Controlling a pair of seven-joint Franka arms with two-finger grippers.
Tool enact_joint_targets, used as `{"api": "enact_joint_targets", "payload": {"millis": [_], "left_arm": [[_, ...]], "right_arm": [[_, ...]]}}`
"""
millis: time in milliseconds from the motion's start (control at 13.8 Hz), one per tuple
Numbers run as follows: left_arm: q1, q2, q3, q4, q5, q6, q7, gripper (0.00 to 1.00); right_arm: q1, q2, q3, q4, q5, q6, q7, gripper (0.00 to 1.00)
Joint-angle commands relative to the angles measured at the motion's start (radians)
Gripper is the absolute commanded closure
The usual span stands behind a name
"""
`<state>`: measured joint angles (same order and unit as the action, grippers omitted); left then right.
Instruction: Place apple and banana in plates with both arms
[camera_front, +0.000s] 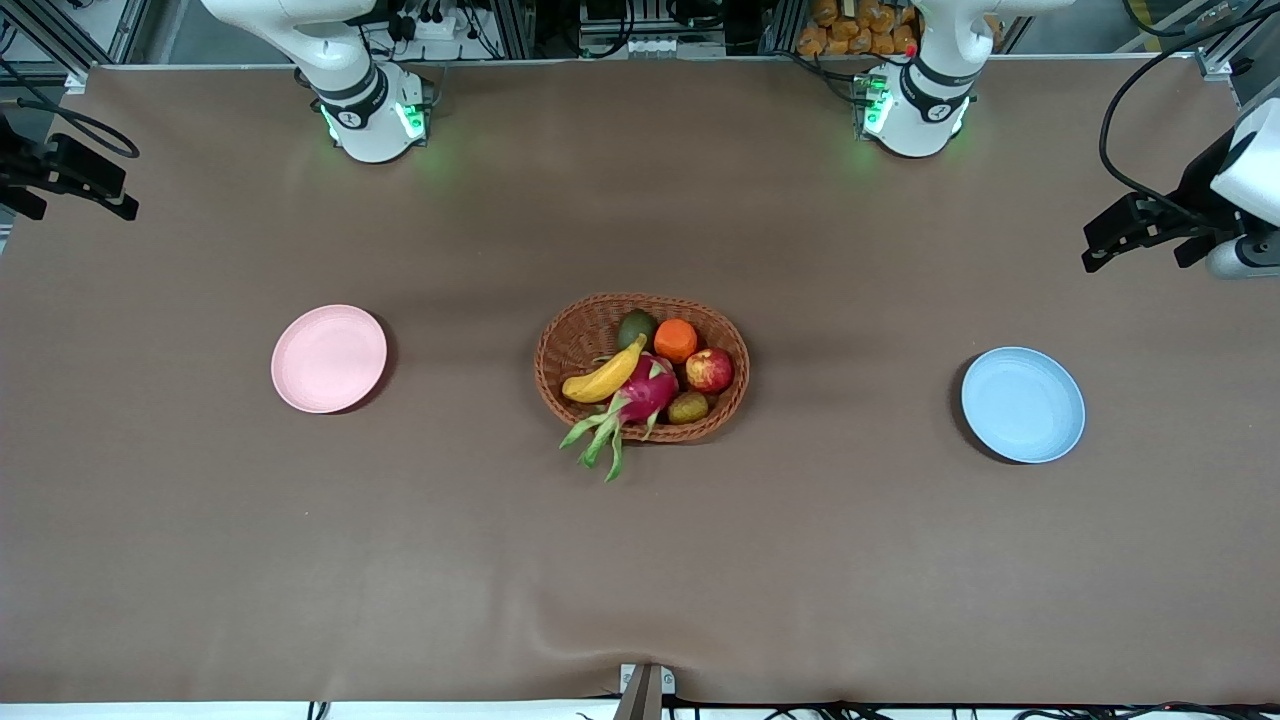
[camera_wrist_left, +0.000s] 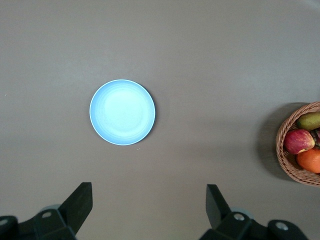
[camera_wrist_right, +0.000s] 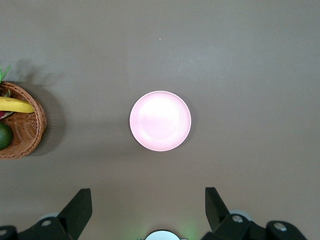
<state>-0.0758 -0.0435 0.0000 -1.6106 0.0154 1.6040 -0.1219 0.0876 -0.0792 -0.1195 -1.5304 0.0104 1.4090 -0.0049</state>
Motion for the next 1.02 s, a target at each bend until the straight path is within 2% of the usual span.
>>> {"api": "enact_joint_targets", "payload": {"millis": [0, 944], "left_arm": [[-0.001, 0.014, -0.003, 0.028, -0.002, -0.015, -0.007, 0.00], [-0.007, 0.056, -0.014, 0.003, -0.018, -0.016, -0.004, 0.00]], "right_arm": [[-0.006, -0.024, 0.009, -0.024, 0.000, 0.004, -0.009, 0.00], [-0.005, -0.024, 0.009, -0.025, 0.006, 0.005, -0.007, 0.00]]}}
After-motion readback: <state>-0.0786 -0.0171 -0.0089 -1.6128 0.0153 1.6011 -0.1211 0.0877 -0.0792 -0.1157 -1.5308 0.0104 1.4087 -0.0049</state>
